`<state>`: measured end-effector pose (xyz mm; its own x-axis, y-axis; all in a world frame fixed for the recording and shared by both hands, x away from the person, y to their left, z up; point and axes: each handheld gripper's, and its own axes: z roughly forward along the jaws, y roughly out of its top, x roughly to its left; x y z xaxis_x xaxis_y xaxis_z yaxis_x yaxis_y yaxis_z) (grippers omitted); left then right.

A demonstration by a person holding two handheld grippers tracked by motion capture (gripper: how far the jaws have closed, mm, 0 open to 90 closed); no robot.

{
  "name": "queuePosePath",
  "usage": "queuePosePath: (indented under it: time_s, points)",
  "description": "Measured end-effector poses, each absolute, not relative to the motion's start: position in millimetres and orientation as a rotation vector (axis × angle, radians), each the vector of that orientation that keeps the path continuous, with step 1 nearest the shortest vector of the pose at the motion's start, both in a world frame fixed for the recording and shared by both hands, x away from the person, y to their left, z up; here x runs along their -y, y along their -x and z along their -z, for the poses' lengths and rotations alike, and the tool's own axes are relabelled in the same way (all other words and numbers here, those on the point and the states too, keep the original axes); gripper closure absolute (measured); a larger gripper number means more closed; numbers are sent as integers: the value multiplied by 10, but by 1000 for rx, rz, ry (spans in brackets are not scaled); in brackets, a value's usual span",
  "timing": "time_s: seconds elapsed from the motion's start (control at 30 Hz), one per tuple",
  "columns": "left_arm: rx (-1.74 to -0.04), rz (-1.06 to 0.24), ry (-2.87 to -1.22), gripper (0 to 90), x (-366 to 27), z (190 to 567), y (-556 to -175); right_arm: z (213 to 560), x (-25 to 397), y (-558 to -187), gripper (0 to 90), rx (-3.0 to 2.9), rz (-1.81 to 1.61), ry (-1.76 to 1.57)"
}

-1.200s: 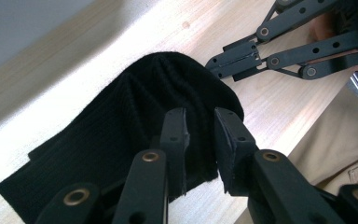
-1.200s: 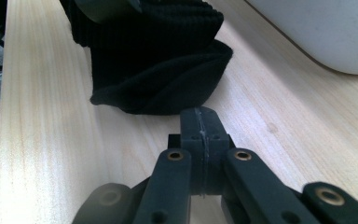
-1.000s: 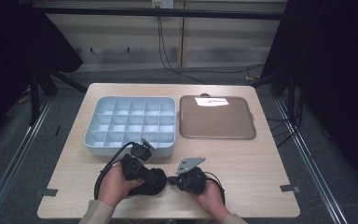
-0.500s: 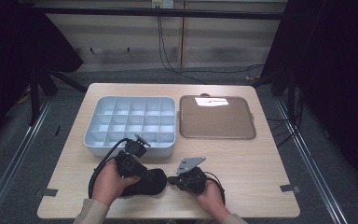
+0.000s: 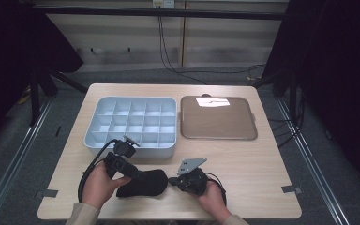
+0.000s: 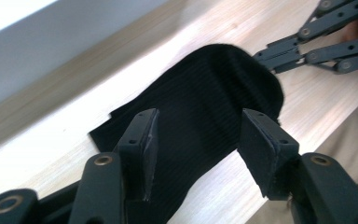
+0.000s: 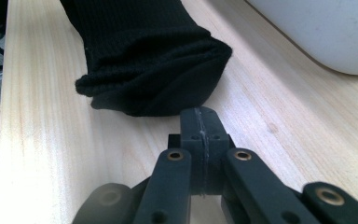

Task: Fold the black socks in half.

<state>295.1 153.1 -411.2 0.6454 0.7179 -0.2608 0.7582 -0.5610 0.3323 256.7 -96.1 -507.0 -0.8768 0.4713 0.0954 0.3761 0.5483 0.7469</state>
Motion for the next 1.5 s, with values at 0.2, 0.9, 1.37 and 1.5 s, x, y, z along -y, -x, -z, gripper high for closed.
queuePosePath:
  time_s: [0.2,0.9,1.37,1.5]
  points:
    - [-1199,122,-2437,453,-1654,4140,-2941,5069,960,-2567,900,-2660,-1239,-729]
    - [-1262,95,-2374,443,-1913,4217,-2903,5071,960,-2560,900,-2661,-1241,-729]
    - [-1291,81,-2363,397,-2039,4376,-2854,5071,960,-2559,900,-2662,-1244,-726]
    - [-1303,86,-2357,399,-2071,4393,-2848,5069,957,-2554,900,-2665,-1240,-728]
